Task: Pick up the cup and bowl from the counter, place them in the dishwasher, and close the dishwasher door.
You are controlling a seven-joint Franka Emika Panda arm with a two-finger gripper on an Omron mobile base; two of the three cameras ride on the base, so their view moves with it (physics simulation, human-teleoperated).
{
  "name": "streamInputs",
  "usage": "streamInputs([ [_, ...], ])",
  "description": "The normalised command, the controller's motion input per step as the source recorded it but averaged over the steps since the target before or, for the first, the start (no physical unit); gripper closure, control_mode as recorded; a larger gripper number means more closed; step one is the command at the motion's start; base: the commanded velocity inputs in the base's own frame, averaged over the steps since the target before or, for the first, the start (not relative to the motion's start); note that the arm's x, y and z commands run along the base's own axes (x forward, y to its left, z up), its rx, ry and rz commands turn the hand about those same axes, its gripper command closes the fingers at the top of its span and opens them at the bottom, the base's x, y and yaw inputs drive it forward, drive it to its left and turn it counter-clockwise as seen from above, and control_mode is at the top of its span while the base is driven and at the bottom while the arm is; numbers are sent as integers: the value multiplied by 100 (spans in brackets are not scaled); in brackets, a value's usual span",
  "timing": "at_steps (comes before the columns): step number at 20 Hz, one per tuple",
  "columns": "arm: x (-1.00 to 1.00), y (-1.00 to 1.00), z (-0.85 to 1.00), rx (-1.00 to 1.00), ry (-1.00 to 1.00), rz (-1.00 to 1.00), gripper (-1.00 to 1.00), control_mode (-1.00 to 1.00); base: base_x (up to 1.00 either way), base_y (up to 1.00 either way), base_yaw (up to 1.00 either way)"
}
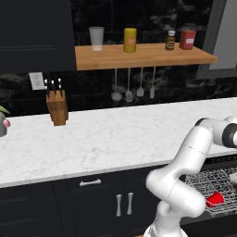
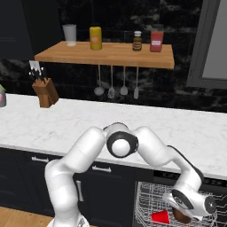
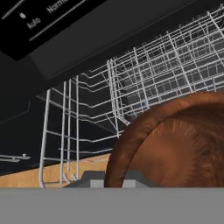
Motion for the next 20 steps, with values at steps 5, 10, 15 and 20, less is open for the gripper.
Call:
streamInputs([
  [5,32,1,-57,0,1,-3,100,-100,0,0,0],
  [10,35,-2,-32,0,-1,0,100,-100,0,0,0],
  [15,15,-2,-37,0,0,0,100,-100,0,0,0],
  [20,2,0,-17,0,1,-1,100,-100,0,0,0],
])
